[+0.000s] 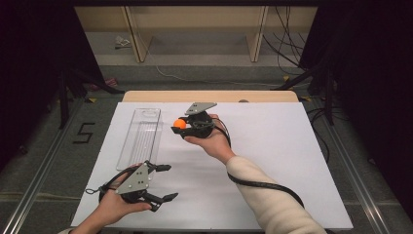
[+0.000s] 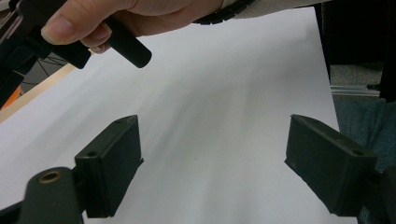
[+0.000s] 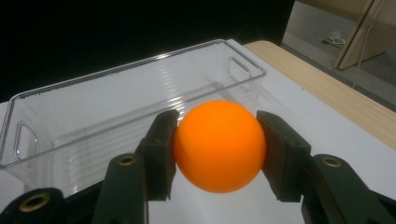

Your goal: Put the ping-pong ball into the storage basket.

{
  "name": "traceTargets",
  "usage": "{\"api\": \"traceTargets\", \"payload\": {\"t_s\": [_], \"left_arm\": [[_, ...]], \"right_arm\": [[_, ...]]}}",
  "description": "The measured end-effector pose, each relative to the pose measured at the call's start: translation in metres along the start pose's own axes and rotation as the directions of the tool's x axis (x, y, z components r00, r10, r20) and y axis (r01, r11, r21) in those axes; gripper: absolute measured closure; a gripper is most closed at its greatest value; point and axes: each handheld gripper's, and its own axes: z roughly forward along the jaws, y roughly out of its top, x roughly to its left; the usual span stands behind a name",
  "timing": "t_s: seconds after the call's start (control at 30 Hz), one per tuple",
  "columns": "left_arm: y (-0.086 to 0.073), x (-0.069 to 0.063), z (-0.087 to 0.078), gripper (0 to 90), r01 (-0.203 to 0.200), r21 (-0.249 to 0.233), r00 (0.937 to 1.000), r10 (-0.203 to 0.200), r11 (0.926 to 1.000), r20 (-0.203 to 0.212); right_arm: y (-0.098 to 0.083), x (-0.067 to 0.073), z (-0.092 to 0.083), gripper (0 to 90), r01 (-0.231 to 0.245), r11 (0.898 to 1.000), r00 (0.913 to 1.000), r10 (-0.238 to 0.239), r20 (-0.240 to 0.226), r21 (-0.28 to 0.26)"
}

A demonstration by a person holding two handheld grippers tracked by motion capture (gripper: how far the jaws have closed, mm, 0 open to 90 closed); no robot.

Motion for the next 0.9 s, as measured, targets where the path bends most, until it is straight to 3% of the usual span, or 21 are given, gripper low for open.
{"api": "traceTargets", "payload": {"t_s": [0.9], "left_arm": [[-0.0001,-0.0002,0.0003,17.9,-0.003,0.001,1.0000,0.003,1.0000,0.002]], "right_arm": [[0.0084,0.0052,0.0068,51.4,0.013,1.000,0.9998,-0.013,-0.017,-0.007]]}}
